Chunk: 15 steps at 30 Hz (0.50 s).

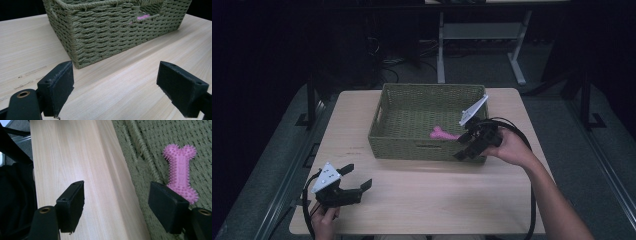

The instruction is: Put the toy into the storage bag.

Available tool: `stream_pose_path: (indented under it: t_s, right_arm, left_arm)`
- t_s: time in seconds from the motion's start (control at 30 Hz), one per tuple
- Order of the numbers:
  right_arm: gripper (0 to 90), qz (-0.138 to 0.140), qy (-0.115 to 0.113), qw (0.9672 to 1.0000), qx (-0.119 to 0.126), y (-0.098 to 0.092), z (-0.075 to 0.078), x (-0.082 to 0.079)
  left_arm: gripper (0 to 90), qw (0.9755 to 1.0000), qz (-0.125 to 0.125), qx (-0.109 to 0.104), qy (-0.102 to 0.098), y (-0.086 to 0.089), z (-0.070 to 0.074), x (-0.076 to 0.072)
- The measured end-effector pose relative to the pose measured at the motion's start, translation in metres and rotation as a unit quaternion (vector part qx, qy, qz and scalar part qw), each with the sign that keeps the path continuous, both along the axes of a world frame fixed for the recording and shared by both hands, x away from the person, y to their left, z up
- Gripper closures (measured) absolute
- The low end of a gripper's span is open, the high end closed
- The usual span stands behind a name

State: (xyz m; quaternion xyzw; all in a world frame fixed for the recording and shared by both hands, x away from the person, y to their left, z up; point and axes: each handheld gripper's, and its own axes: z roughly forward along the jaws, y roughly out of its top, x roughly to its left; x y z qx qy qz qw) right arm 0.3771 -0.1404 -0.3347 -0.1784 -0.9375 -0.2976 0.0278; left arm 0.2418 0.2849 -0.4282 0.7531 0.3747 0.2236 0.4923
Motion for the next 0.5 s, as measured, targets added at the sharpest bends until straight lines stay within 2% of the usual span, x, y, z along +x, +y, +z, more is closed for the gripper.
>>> stream_pose_path:
  t_s: [0.23,0.5]
  right_arm:
    - [28.7,-0.001,-0.001,1.0000,0.004,-0.004,-0.010,-0.007]
    - [28.3,-0.007,0.008,0.9999,0.008,-0.012,-0.027,-0.015]
  left_arm:
    - [13.8,1.0000,0.000,0.000,-0.001,0.000,0.000,0.000]
    - [13.9,1.0000,0.000,0.000,-0.001,0.000,0.000,0.000]
